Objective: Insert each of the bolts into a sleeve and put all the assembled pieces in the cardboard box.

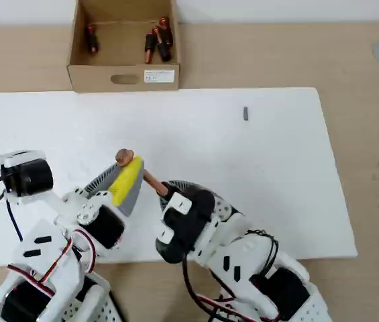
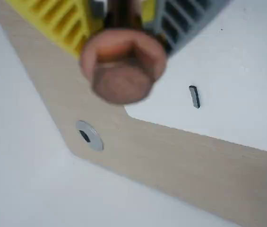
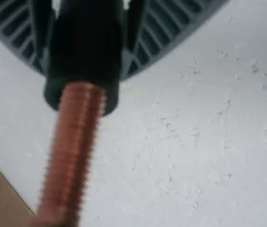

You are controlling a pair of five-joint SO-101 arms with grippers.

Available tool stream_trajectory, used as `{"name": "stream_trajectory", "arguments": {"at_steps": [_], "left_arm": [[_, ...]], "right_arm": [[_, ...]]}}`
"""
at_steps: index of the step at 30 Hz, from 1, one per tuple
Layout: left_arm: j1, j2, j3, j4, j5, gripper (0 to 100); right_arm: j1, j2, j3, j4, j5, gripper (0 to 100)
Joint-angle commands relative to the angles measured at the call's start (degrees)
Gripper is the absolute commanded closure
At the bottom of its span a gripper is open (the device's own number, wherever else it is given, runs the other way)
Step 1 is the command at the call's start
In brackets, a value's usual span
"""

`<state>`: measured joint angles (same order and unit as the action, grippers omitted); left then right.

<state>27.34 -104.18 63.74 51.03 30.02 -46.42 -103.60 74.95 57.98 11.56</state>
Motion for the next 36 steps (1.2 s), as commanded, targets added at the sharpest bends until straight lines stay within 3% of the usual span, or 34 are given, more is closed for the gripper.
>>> {"name": "stream_trajectory", "arguments": {"at_steps": [1, 6, 12, 24, 30, 36], "left_arm": [[0.4, -0.1, -0.1, -0.1, -0.4, 100], [-3.3, -0.2, 1.2, -0.4, -2.6, 100], [-2.6, -0.2, 1.0, -0.7, -2.8, 100], [6.4, -0.3, 0.8, -0.7, -3.7, 100], [13.4, -0.3, 0.8, 2.7, -10.5, 100], [15.0, -0.3, 1.2, 6.4, -13.5, 100]], "right_arm": [[0.7, -6.7, -1.3, -1.5, 0.3, 98.9], [0.7, -6.8, -1.4, -1.5, 0.3, 98.9], [0.7, -6.8, -1.4, -1.5, 0.3, 98.9], [0.7, -6.8, -1.2, -1.5, 0.3, 98.9], [0.7, -6.8, -0.9, -1.5, 0.4, 98.9], [0.7, -6.8, -0.9, -1.5, 0.4, 98.9]]}}
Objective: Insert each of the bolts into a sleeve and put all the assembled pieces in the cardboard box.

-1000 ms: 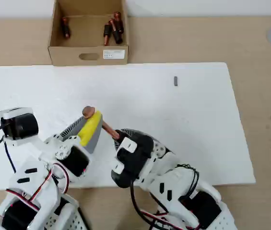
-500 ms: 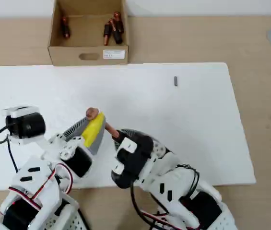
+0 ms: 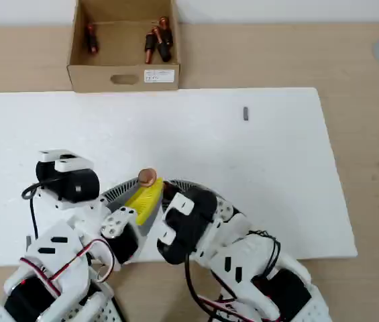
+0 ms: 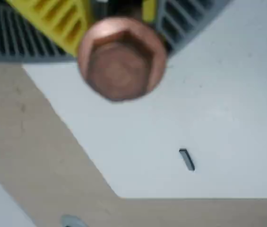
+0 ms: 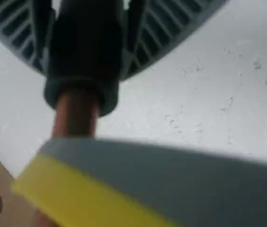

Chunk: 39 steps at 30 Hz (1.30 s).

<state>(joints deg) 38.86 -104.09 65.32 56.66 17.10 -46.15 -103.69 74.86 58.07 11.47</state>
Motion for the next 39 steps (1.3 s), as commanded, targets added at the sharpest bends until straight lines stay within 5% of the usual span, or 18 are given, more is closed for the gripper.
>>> {"name": "stream_trajectory", "arguments": {"at_steps": [1, 13, 24, 39], "left_arm": [[3.5, -0.4, -0.3, 1.4, -0.5, 100], [5.4, -0.2, 4.5, 4.6, -2.4, 100], [5.1, -0.1, 4.4, 7.8, -2.5, 86], [-6.7, -0.1, -0.3, 9.1, -11.7, 86]], "right_arm": [[0.5, -6.7, -0.8, -1.6, 0.4, 98.9], [0.5, -6.7, -0.8, -1.6, 0.4, 98.9], [0.5, -6.7, -0.7, -1.6, 0.4, 98.9], [0.5, -6.7, 0.0, -1.6, 0.4, 98.9]]}}
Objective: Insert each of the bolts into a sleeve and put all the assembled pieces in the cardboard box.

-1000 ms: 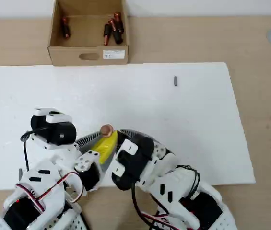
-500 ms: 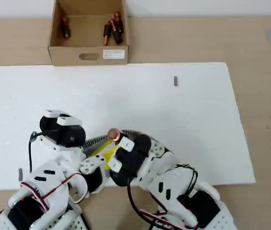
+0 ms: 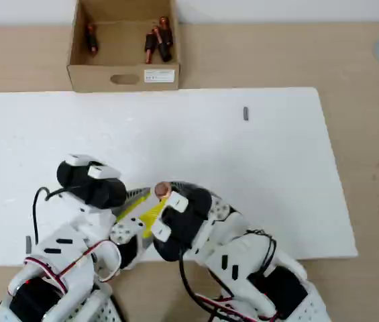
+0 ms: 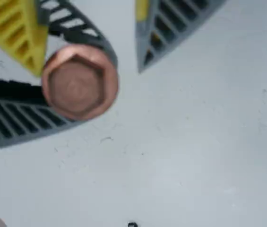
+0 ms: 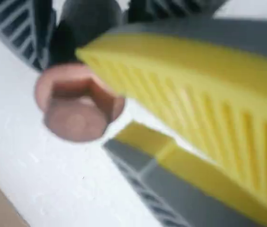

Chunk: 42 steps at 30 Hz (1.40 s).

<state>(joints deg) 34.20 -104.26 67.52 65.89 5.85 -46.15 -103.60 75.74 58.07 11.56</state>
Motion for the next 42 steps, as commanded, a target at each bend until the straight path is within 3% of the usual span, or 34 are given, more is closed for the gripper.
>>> {"name": "stream_trajectory", "arguments": {"at_steps": [1, 10, 14, 17, 21, 28, 36, 42], "left_arm": [[-2.0, 0.0, -3.1, -0.1, -0.4, 86], [-2.0, 0.0, -8.0, 0.0, -0.3, 87], [-2.2, -0.1, -9.6, 2.5, -0.4, 100], [-8.2, -0.2, -9.6, 5.5, -0.4, 100], [-22.9, 0.0, -8.7, 6.7, -0.6, 100], [-41.2, -0.1, 2.9, 6.2, -8.8, 100], [-45.9, -0.2, 16.8, -1.3, -10.2, 100], [-45.8, -0.2, 18.6, -3.0, -10.2, 100]], "right_arm": [[0.5, -6.8, -0.8, -1.6, 0.4, 98.9], [0.7, -6.8, -0.3, -1.6, 0.4, 98.9], [2.7, -6.8, -0.3, -1.5, 0.3, 98.9], [6.7, -6.7, -0.2, -1.3, -0.1, 98.9], [12.1, -6.5, -0.2, -1.3, -1.1, 98.9], [19.5, -6.3, -0.3, 1.0, -8.3, 98.9], [22.3, -3.5, -4.7, 1.3, -9.9, 98.9], [22.3, 13.1, -17.1, 1.1, -12.8, 98.9]]}}
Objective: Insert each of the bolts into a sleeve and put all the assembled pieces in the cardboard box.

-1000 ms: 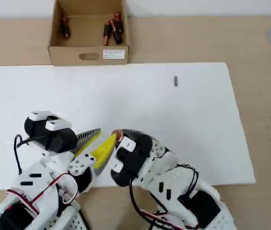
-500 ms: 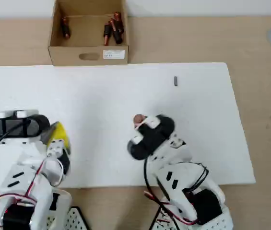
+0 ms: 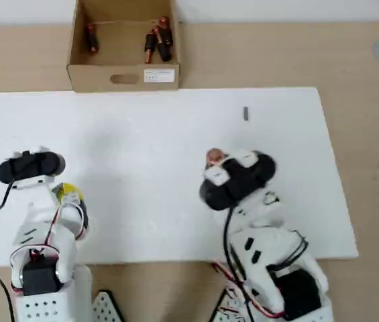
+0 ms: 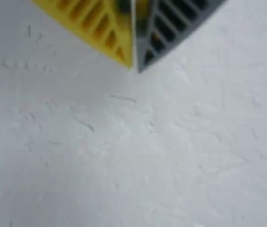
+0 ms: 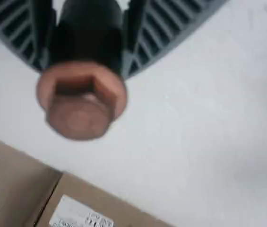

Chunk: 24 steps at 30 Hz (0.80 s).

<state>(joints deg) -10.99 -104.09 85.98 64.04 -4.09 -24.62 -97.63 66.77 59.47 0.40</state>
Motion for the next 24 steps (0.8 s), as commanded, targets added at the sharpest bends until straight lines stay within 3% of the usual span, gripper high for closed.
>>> {"name": "stream_trajectory", "arguments": {"at_steps": [1, 9, 16, 24], "left_arm": [[-0.6, -0.4, 0.5, -1.1, -0.3, 100], [-0.5, -0.5, 3.9, -1.2, -0.3, 100], [5.1, -0.5, 5.8, -2.5, -0.3, 100], [4.5, -0.5, 9.3, -6.2, -1.5, 100]], "right_arm": [[0.7, 10.6, -10.6, -0.4, -2.4, 98.9], [1.4, 35.8, -27.9, -3.4, -4.2, 98.9], [1.7, 54.4, -40.9, -9.2, -3.8, 98.9], [1.7, 76.3, -60.7, -14.9, 4.6, 98.9]]}}
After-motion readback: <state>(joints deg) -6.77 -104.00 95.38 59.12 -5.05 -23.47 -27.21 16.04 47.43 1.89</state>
